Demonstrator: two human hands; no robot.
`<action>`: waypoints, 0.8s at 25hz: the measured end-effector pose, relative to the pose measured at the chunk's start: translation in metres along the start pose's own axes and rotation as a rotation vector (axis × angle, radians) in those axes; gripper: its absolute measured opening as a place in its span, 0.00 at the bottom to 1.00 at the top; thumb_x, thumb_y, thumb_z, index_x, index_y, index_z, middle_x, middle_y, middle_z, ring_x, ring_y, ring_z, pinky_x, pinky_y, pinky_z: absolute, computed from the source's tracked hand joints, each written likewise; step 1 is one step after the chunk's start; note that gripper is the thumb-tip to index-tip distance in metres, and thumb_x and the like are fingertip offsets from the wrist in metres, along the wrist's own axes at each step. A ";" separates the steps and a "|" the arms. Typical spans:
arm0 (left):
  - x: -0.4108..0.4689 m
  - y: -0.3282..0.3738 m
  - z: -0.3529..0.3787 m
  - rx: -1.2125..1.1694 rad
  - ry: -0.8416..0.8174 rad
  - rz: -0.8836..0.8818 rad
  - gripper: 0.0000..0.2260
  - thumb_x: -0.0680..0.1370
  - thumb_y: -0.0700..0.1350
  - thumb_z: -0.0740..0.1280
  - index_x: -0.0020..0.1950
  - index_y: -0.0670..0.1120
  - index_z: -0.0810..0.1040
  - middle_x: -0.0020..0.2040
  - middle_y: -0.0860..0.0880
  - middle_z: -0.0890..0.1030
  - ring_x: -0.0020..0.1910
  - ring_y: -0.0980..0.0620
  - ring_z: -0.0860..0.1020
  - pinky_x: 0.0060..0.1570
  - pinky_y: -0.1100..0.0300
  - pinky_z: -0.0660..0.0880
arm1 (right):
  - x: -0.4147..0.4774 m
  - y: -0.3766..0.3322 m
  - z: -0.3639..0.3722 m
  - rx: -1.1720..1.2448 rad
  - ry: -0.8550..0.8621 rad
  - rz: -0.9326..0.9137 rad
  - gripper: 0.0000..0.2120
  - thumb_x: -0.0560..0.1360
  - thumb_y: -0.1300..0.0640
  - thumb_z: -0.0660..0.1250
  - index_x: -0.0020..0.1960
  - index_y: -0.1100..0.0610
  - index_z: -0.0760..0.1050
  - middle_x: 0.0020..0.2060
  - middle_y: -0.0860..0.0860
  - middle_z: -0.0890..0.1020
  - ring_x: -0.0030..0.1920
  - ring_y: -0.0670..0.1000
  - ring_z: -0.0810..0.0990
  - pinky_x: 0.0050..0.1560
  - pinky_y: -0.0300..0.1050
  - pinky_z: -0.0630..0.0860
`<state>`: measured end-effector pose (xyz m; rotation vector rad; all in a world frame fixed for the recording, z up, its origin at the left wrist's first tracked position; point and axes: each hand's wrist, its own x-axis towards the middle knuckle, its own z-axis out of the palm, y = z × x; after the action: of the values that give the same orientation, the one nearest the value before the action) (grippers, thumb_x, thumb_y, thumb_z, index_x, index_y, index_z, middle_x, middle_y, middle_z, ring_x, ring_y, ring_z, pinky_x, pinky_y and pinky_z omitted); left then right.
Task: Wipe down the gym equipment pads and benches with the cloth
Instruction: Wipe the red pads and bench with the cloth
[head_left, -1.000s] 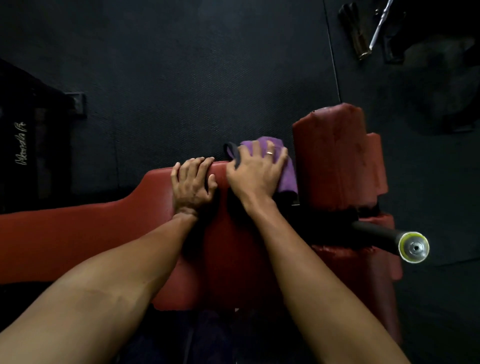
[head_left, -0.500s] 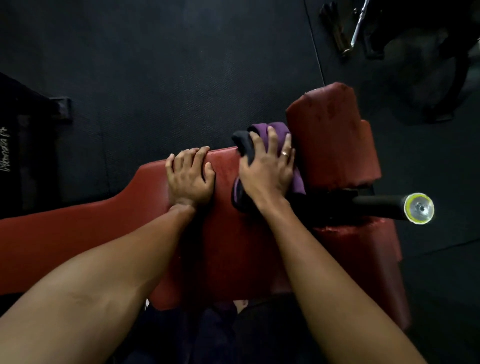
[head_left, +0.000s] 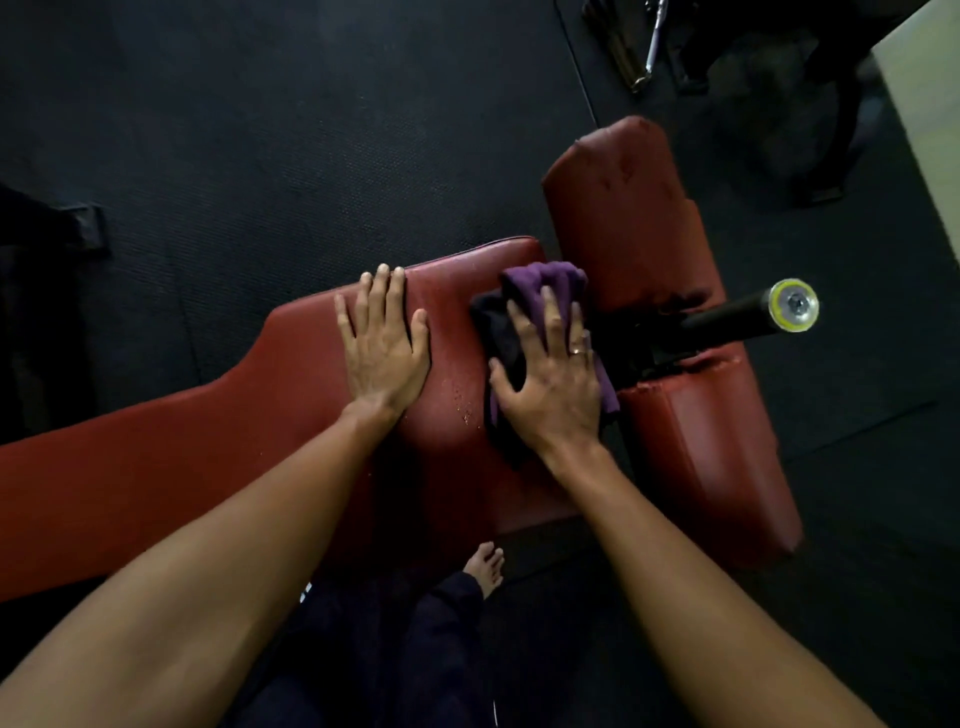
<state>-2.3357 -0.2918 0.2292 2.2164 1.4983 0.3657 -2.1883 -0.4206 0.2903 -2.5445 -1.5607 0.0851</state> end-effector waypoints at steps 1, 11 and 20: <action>-0.011 0.001 0.000 -0.006 0.003 0.014 0.28 0.83 0.55 0.51 0.81 0.46 0.60 0.82 0.47 0.60 0.81 0.48 0.54 0.80 0.43 0.44 | 0.012 -0.001 -0.002 0.019 -0.023 0.057 0.35 0.76 0.41 0.64 0.81 0.45 0.62 0.82 0.53 0.58 0.79 0.65 0.59 0.76 0.63 0.64; -0.074 -0.004 0.000 -0.007 -0.042 0.051 0.27 0.83 0.53 0.52 0.82 0.49 0.58 0.83 0.46 0.55 0.82 0.46 0.51 0.80 0.42 0.47 | -0.047 -0.004 0.009 -0.074 -0.015 -0.422 0.28 0.79 0.48 0.63 0.79 0.46 0.67 0.81 0.54 0.62 0.81 0.64 0.55 0.79 0.64 0.53; -0.080 -0.004 0.002 0.050 -0.086 0.028 0.27 0.84 0.55 0.49 0.83 0.52 0.52 0.84 0.48 0.49 0.82 0.49 0.46 0.80 0.43 0.43 | -0.013 -0.041 0.015 -0.066 -0.035 0.057 0.30 0.77 0.43 0.57 0.80 0.44 0.63 0.82 0.54 0.56 0.81 0.67 0.52 0.78 0.69 0.48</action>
<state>-2.3686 -0.3652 0.2276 2.2638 1.4478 0.2411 -2.2322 -0.4129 0.2815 -2.6526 -1.5275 0.0865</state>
